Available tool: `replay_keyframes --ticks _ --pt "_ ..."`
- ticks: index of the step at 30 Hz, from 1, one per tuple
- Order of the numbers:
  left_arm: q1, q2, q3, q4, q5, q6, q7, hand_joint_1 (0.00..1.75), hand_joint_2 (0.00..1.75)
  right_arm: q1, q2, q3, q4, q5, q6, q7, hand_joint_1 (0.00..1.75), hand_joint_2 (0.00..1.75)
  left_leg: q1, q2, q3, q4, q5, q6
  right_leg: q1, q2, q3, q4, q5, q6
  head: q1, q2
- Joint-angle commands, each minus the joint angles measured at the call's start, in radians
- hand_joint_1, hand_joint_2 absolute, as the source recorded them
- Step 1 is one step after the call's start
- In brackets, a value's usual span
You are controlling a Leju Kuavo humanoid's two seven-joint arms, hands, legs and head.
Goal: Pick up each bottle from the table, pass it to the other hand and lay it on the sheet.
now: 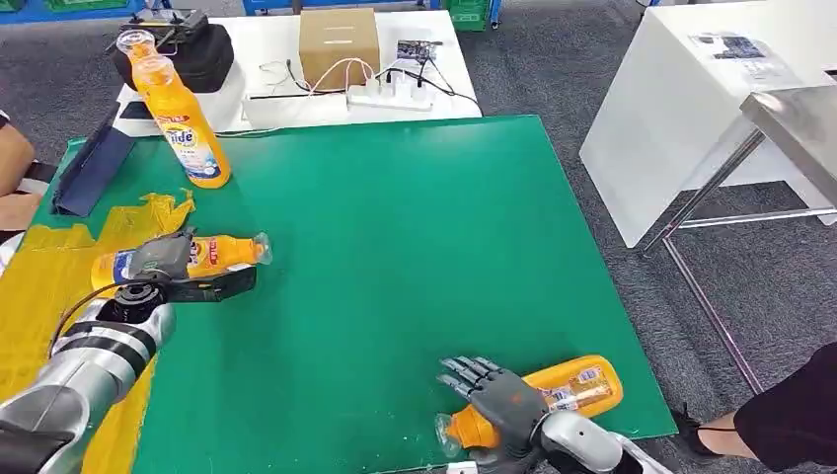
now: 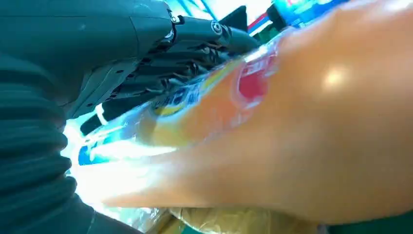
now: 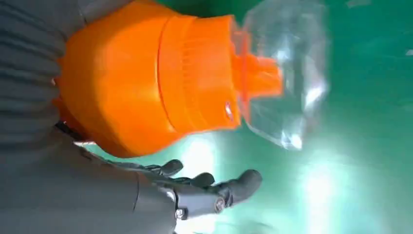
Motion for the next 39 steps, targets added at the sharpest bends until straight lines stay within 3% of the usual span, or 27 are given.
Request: replay_keyframes --ticks 1,22,39 --pt "0.022 -0.001 0.086 0.040 0.011 0.071 0.009 0.00 1.75 0.028 -0.021 -0.078 -0.022 0.067 -0.005 0.089 0.00 1.75 0.000 0.001 0.004 0.000 -0.001 0.000 0.000 0.001 0.004 0.000 -0.001 -0.002 0.000 0.000" --pt "0.064 -0.022 0.150 -0.025 0.020 0.160 -0.035 0.00 1.75 0.073 -0.062 -0.180 -0.086 0.122 0.020 0.143 0.00 1.75 0.000 0.001 0.006 0.001 -0.003 0.000 0.001 0.001 0.006 0.001 -0.003 -0.003 0.000 0.000" --pt "0.051 -0.077 0.140 -0.095 0.054 0.174 -0.104 0.00 1.75 0.209 -0.297 -0.345 -0.107 -0.148 0.160 0.147 0.00 1.75 0.000 -0.003 0.003 0.002 -0.002 0.000 0.000 -0.003 0.004 0.001 -0.003 -0.002 0.000 0.000"
